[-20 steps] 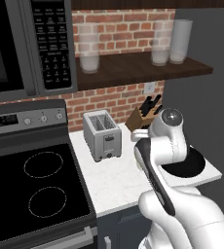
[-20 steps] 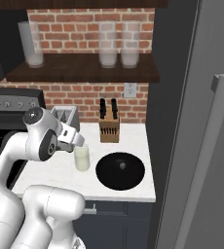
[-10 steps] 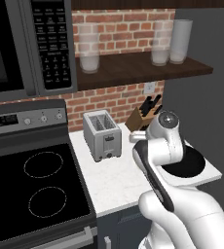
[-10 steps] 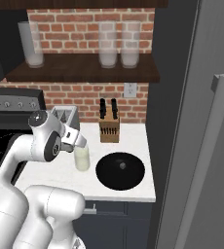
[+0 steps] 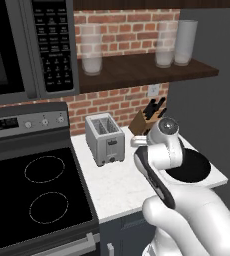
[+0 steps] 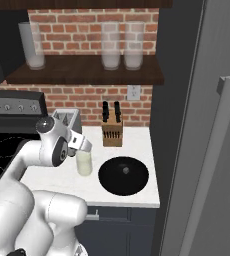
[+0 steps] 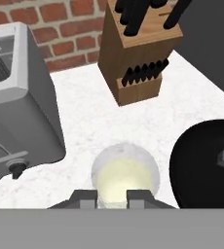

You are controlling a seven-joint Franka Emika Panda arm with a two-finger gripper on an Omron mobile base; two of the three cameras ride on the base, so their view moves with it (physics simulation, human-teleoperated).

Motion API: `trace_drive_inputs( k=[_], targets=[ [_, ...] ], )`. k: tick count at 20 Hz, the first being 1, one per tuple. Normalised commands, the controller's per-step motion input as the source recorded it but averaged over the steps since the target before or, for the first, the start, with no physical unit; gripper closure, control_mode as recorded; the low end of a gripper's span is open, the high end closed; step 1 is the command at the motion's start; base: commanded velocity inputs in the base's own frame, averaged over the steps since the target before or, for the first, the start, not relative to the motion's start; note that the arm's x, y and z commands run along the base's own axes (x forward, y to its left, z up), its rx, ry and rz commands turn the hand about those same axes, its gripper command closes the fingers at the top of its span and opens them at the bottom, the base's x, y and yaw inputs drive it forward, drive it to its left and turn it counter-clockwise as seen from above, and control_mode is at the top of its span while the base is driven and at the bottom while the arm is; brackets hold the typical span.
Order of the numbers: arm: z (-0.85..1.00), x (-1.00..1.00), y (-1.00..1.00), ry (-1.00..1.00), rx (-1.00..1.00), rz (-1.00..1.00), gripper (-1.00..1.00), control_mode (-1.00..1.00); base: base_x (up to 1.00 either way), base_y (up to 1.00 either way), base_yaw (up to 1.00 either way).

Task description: Grab a lemon wedge from the fridge and one ice cube from the ice bowl, and put them in the glass of lemonade.

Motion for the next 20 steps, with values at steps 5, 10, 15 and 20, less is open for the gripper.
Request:
trace_drive_inputs(
  k=[5,10,15,20],
  targets=[
    [-0.10,0.24,0.00,0.00,0.00,0.00,1.00,-1.00,0.00,0.00,0.00],
    [-0.09,0.21,-0.01,0.00,0.00,0.00,1.00,-1.00,0.00,0.00,0.00],
    [-0.14,0.09,-0.06,0.00,0.00,0.00,1.00,-1.00,0.00,0.00,0.00],
    [-0.13,0.10,-0.06,0.00,0.00,0.00,1.00,-1.00,0.00,0.00,0.00]
  ],
)
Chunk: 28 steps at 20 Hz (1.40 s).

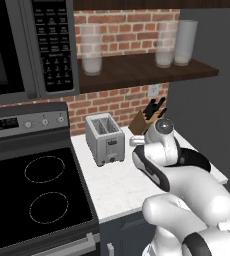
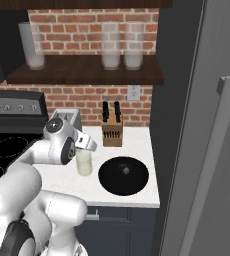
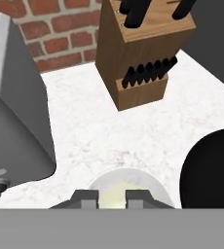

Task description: Grab a lemon wedge from the fridge and one ice cube from the ice bowl, and put them in the glass of lemonade.

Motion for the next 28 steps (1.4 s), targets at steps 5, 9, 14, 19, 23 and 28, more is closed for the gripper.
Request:
trace_drive_inputs(
  k=[5,9,14,19,23,28],
  targets=[
    [-0.10,0.18,-0.02,-0.01,0.00,0.00,1.00,-1.00,0.00,0.00,0.00],
    [-0.07,0.25,0.00,-0.02,0.00,0.00,1.00,-1.00,0.00,0.00,0.00],
    [-0.10,0.23,0.00,-0.01,0.00,0.00,1.00,-1.00,0.00,0.00,0.00],
    [-0.09,0.14,-0.01,0.00,0.00,0.00,1.00,-1.00,0.00,0.00,0.00],
    [-0.06,0.09,0.00,0.00,0.00,0.00,1.00,-1.00,0.00,0.00,0.00],
    [0.00,-0.03,0.00,0.00,0.00,0.00,1.00,-1.00,0.00,0.00,0.00]
  ],
)
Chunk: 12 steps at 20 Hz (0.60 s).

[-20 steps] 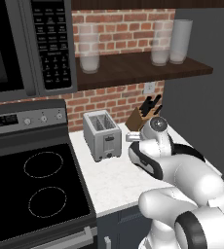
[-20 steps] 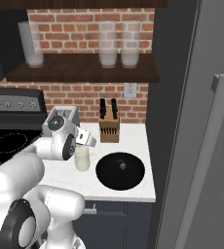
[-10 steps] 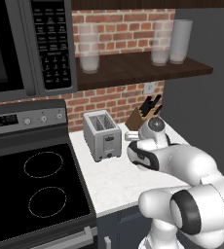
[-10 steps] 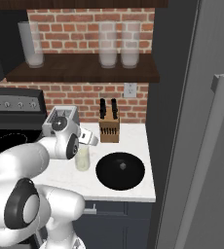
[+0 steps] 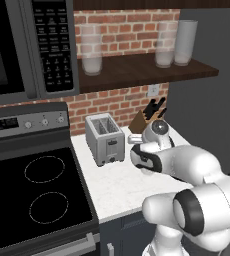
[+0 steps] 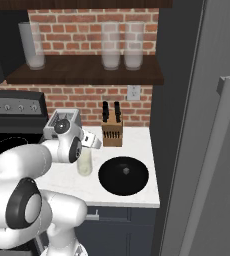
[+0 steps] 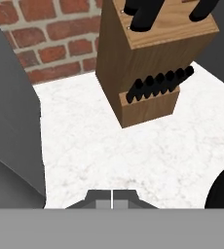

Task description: Grab a lemon wedge from the fridge and one ice cube from the ice bowl, and put them in the glass of lemonade.

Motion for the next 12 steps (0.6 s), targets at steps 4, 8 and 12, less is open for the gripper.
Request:
trace_drive_inputs(
  k=[4,8,12],
  targets=[
    [0.00,-0.23,0.00,0.00,0.00,0.00,1.00,-1.00,0.00,0.00,0.00],
    [0.00,-0.38,0.00,0.00,0.00,0.00,1.00,-1.00,0.00,0.00,0.00],
    [0.07,-0.48,0.00,0.00,0.00,0.00,1.00,-1.00,0.00,0.00,0.00]
  ],
)
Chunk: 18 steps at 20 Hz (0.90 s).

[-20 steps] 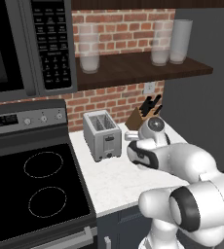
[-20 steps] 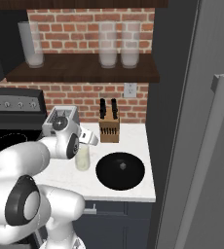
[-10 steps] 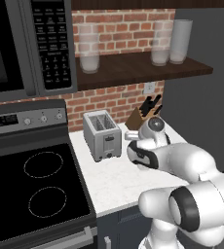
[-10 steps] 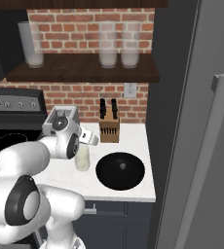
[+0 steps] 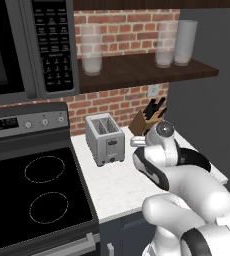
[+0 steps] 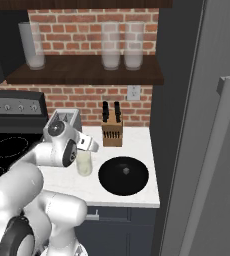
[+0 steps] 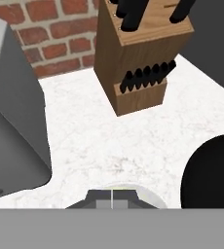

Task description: Grab a lemon wedge from the fridge and one ice cube from the ice bowl, and put them in the glass of lemonade.

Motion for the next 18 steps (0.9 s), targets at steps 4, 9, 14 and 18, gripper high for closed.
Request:
trace_drive_inputs(
  k=[4,9,14,18],
  targets=[
    [0.22,-0.54,0.00,0.00,0.00,0.00,1.00,-1.00,0.00,0.00,0.00],
    [0.21,-0.60,0.00,0.00,0.00,0.00,1.00,-1.00,0.00,0.00,0.00],
    [0.15,-0.55,0.00,0.00,0.00,0.00,1.00,-1.00,0.00,0.00,0.00],
    [0.27,-0.43,0.00,0.00,0.00,0.00,-1.00,-1.00,0.00,0.00,0.00]
  ],
)
